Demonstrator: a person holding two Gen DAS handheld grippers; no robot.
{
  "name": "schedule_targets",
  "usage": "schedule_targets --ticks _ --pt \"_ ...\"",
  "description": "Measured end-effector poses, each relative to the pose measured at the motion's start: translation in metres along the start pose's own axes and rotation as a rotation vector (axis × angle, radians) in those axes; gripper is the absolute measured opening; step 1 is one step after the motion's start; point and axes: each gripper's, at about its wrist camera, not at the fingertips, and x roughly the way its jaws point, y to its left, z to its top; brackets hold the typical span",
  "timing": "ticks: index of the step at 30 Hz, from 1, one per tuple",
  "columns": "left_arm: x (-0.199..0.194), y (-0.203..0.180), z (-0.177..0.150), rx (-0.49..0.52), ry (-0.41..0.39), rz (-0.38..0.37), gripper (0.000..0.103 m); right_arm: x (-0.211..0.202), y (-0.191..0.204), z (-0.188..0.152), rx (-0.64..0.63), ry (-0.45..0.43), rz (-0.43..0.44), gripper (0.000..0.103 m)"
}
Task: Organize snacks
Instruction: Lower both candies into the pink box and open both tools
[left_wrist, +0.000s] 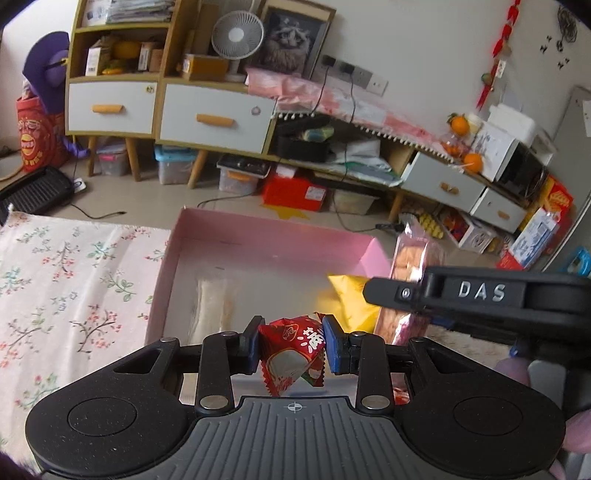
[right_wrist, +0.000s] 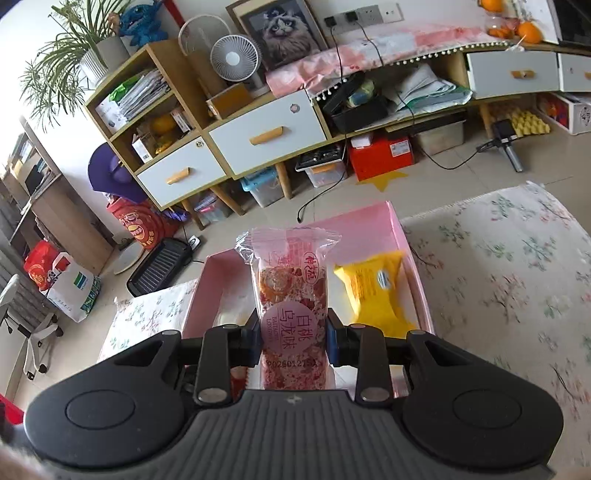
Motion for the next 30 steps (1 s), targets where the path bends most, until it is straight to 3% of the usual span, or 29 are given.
schedule_targets --ticks 8,12,16,19,24,30 --pt "0.032 0.016 -0.006 -0.033 0.04 0.002 0.028 0.039 -0.018 -0.004 0.029 0.072 -0.002 0.029" --pt "0.04 0.027 -0.006 -0.104 0.04 -0.022 0.028 0.044 -0.017 -0.006 0.04 0.086 0.001 0.029" --pt "0.042 0.028 -0.007 -0.11 0.037 -0.035 0.028 0.042 -0.017 -0.004 0.051 0.08 0.01 0.032" --pt "0.043 0.026 -0.006 -0.086 0.05 -0.034 0.034 0.039 -0.02 -0.002 0.08 0.064 0.02 0.038" --pt "0.036 0.022 -0.005 -0.074 0.052 -0.033 0.051 0.029 -0.02 0.004 0.098 0.045 0.063 0.061" --pt "0.015 0.011 -0.002 -0.008 0.056 -0.008 0.074 0.013 -0.006 0.006 0.021 0.037 0.011 0.08"
